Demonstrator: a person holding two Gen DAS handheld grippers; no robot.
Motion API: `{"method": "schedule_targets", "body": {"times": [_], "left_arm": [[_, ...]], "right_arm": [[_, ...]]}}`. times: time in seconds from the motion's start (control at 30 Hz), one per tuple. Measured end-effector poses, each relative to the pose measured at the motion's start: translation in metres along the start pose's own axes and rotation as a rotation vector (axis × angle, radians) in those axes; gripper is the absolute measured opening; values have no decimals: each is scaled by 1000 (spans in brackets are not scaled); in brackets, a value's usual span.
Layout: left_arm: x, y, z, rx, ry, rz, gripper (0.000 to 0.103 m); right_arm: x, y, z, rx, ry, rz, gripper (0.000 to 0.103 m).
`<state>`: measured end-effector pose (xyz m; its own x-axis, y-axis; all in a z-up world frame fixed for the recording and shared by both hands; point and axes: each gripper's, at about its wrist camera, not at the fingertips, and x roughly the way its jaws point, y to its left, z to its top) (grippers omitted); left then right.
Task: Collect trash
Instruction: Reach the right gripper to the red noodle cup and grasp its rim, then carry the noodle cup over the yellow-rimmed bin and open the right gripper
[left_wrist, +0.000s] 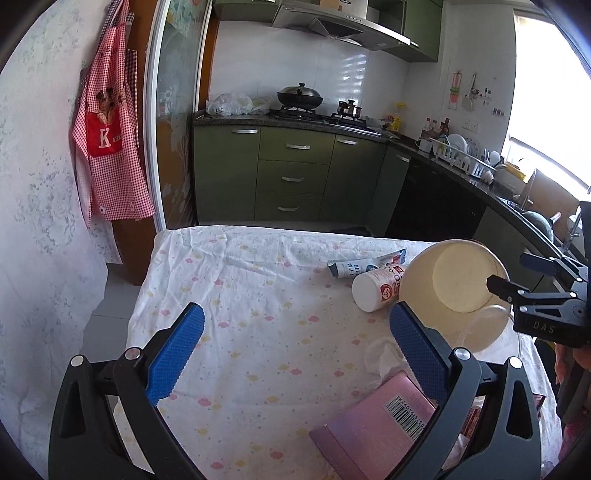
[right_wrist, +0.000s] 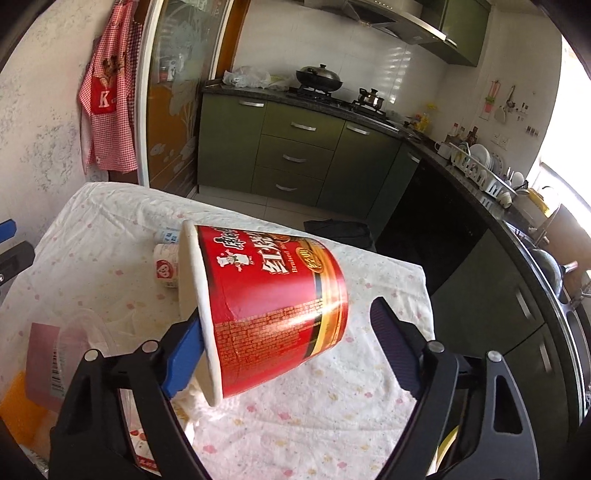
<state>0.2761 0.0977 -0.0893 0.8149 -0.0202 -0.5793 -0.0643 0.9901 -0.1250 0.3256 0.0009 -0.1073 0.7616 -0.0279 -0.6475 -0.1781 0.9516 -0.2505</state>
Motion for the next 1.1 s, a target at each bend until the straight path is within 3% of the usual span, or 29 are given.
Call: {"method": "schedule_targets", "body": {"times": [0.13, 0.23, 0.3, 0.37, 0.57, 0.77, 0.93, 1.1], "left_arm": [[2, -1, -4, -1, 17, -16, 99], [2, -4, -7, 5, 18, -17, 99], [1, -4, -7, 4, 18, -19, 99], [2, -4, -7, 1, 20, -20, 99], [1, -5, -9, 3, 22, -23, 99], [-1, -7, -10, 8, 18, -30, 99], [-4, -10, -10, 17, 13, -40, 99], [-9, -12, -10, 23, 4, -53, 99]], "right_arm": [[11, -16, 3, 7, -12, -32, 74], [20, -20, 2, -15, -6, -40, 59], [22, -20, 0, -28, -17, -43, 31], [24, -20, -1, -36, -32, -57, 14], [10, -23, 1, -44, -126, -87, 5], [-15, -38, 13, -13, -203, -144, 4], [-32, -91, 15, 150, -143, -29, 4], [-52, -173, -17, 351, 4, 81, 4]]}}
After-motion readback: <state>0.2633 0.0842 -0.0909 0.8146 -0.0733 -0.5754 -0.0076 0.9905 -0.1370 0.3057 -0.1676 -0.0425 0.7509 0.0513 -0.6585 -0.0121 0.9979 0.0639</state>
